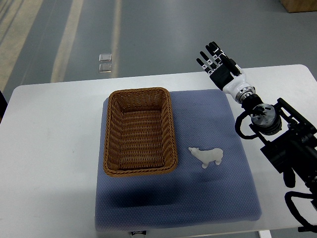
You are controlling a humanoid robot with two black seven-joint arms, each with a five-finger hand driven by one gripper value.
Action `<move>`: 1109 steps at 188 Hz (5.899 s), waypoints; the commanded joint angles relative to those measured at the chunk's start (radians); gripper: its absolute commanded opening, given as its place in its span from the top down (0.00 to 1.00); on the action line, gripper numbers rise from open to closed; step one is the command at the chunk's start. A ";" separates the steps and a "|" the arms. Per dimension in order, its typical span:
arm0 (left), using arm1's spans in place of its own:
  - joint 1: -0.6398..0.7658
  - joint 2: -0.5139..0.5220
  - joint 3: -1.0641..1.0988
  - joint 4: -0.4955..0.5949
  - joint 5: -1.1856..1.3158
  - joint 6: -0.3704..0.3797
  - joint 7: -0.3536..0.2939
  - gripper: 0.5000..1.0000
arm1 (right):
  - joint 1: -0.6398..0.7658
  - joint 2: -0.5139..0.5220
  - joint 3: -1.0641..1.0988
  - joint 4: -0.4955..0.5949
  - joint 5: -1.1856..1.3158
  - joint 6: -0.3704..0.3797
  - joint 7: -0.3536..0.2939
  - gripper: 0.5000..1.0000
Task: Place white bear in brown basket with right hand
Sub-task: 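Raise the right hand and swing it over the mat toward the bear, then lower the open right hand down onto the white polar bear, then close the right hand fingers around the white polar bear, then lift the bear with the right hand and carry it over the basket, then lower the held bear into the wicker basket with the right hand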
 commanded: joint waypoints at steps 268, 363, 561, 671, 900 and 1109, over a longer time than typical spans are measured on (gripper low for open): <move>-0.007 0.000 0.002 -0.069 -0.002 0.000 0.000 0.00 | 1.101 -0.603 -1.404 0.488 -0.574 0.400 -0.201 0.15; -0.007 0.000 -0.002 -0.068 -0.002 0.000 0.000 0.00 | 0.903 -0.640 -1.404 0.626 -0.606 0.325 -0.195 0.15; -0.009 0.000 0.002 -0.062 -0.002 0.000 0.001 0.00 | 0.546 -0.661 -1.241 0.695 -0.725 0.161 -0.189 0.17; -0.009 0.000 0.000 -0.062 0.000 0.000 0.001 0.00 | 0.439 -0.646 -1.231 0.693 -0.821 0.058 -0.153 0.48; -0.009 0.000 0.003 -0.062 -0.002 0.000 0.001 0.00 | 0.887 -0.545 -1.142 0.569 -0.791 0.149 -0.146 1.00; -0.012 0.000 0.000 -0.057 -0.002 0.002 0.001 0.00 | 0.620 0.051 -1.231 0.018 -0.842 -0.009 -0.144 1.00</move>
